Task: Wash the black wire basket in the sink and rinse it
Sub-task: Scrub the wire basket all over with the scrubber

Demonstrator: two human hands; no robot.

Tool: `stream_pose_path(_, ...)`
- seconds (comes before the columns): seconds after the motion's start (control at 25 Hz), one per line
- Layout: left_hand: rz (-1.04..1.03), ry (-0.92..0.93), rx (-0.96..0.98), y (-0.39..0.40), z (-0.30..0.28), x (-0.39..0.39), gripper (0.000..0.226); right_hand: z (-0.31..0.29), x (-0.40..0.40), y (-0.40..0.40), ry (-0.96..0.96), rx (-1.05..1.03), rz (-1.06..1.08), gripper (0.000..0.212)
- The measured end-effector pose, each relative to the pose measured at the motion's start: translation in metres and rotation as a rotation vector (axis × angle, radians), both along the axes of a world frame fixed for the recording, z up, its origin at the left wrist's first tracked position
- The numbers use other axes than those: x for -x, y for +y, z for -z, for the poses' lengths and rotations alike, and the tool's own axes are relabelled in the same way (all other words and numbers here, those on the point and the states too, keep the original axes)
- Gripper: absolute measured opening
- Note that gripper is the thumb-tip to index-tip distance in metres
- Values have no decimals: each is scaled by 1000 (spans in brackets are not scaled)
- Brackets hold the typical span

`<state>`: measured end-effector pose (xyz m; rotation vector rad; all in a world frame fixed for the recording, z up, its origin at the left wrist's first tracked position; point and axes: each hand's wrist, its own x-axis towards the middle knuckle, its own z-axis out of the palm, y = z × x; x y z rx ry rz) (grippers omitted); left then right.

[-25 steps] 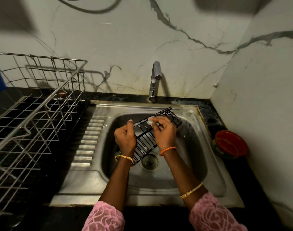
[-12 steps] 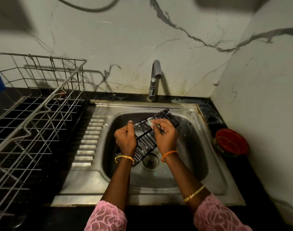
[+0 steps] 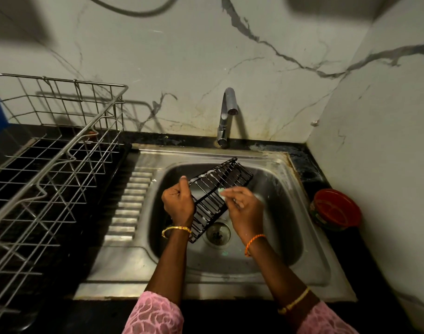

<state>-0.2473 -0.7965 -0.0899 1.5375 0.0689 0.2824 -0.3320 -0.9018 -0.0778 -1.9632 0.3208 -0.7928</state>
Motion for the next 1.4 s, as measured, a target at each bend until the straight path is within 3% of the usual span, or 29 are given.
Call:
stream_pose_path(0.28,10,-39,35,-4,-7,0,53,-32,-24,5,-8,-35,-127,14)
stream_pose_path(0.52,-19,-7,11,1,-8,-2,48,-6,10,-2,15,44,62,15)
stream_pose_path(0.6,-3,-4,29,-1,-8,0,48,-10,11,4,-51,81,108,16)
stream_pose_path(0.72,16,-30,-24,-4,-12,3,49,-22,0,19,-143,29,8,14)
stream_pose_path(0.92,5,-13,-16,-4,-15,5,50,-42,-29,24,-58,-55,-133,14)
stream_pose_path(1.12,-46,12,56,4,-14,-4,50,-20,7,13,-38,-71,-114,19)
stream_pose_path(1.24,-74,82,13,2,-12,-2,53,-16,3,9,23,-76,-93,22)
stream_pose_path(1.4,-31,70,-89,-3,-14,8,57,-39,-30,13,103,-94,-188,10)
